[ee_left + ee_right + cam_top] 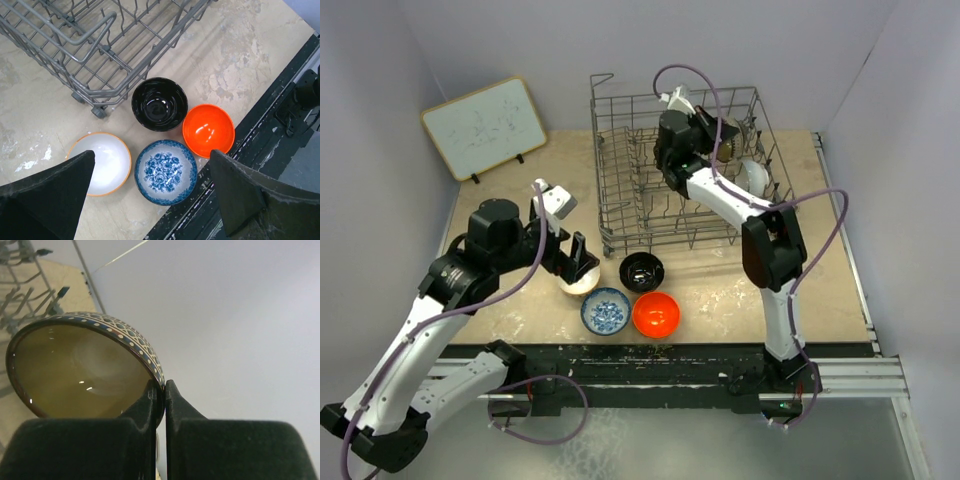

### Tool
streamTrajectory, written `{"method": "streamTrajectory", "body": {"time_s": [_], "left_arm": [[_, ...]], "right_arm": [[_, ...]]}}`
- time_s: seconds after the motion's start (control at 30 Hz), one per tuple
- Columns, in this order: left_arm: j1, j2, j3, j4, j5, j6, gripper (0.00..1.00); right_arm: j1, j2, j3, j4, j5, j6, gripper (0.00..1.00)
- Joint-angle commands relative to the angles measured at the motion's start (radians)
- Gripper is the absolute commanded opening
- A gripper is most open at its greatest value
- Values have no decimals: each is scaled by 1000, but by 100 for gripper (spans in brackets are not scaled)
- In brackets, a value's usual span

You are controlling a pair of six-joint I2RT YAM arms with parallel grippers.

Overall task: Load the bowls into the dish rack
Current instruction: Place the bowl in the dish rack.

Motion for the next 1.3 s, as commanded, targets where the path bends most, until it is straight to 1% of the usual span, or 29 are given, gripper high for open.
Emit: {"method": "streamTrajectory", "body": {"time_s": [0.0, 0.07, 0.1, 0.17, 0.23, 0.33, 0.37, 0.4, 0.43, 0.47, 0.5, 0.53, 0.57, 0.6, 0.63, 0.67, 0.7, 0.73, 0.83, 0.93, 1.07, 1.27], "left_arm": [[-4, 39, 10, 107, -10, 3, 99], [-4, 62, 10, 133, -10, 4, 99], [-4, 74, 10, 143, -8, 2, 99], [-4, 96, 9, 157, -1, -1, 99], [-4, 110, 7, 167, 2, -4, 99], [-4, 127, 3, 181, 2, -6, 99], [-4, 131, 2, 185, 2, -10, 99], [-4, 136, 0, 190, 2, -11, 99], [-4, 138, -2, 194, 3, -13, 99], [-4, 140, -5, 199, 5, -14, 99], [-4, 143, -10, 205, 5, -16, 99], [-4, 145, -12, 209, 6, -18, 99], [-3, 147, -15, 214, 7, -19, 99], [-3, 147, -17, 216, 8, -21, 99], [-3, 147, -20, 215, 9, -22, 99], [-2, 146, -23, 218, 11, -25, 99], [-3, 144, -25, 221, 12, -26, 99], [-3, 143, -27, 221, 14, -28, 99], [-3, 141, -33, 225, 15, -28, 99], [-3, 143, -38, 232, 14, -28, 99], [-3, 165, -67, 276, 14, -39, 99], [-3, 198, -91, 322, 37, -65, 99]], "right_arm": [[-38, 67, -28, 852, 23, -600, 0], [-53, 127, -4, 1005, 10, -716, 0], [-62, 155, 12, 1048, 7, -749, 0], [-74, 191, 26, 1067, -2, -762, 0], [-82, 203, 15, 1041, -16, -723, 0], [-79, 180, -57, 936, -38, -637, 0], [-75, 161, -90, 895, -43, -596, 0], [-75, 136, -123, 819, -48, -521, 0], [-75, 102, -152, 690, -60, -402, 0], [-74, 65, -165, 476, -86, -214, 0], [-74, 29, -144, 177, -152, 20, 0], [-76, 6, -83, -180, -271, 303, 0], [-84, -2, -12, -413, -375, 515, 0], [-92, -8, 27, -534, -443, 613, 0], [-94, -17, 22, -550, -465, 618, 0], [-94, -28, -15, -500, -443, 580, 0], [-91, -37, -73, -403, -437, 506, 0], [-86, -39, -96, -378, -443, 476, 0], [-78, -39, -105, -471, -471, 526, 0], [-78, -77, -143, -448, -503, 543, 0], [-78, -126, -147, -426, -554, 557, 0], [-80, -150, -97, -402, -579, 546, 0]]}}
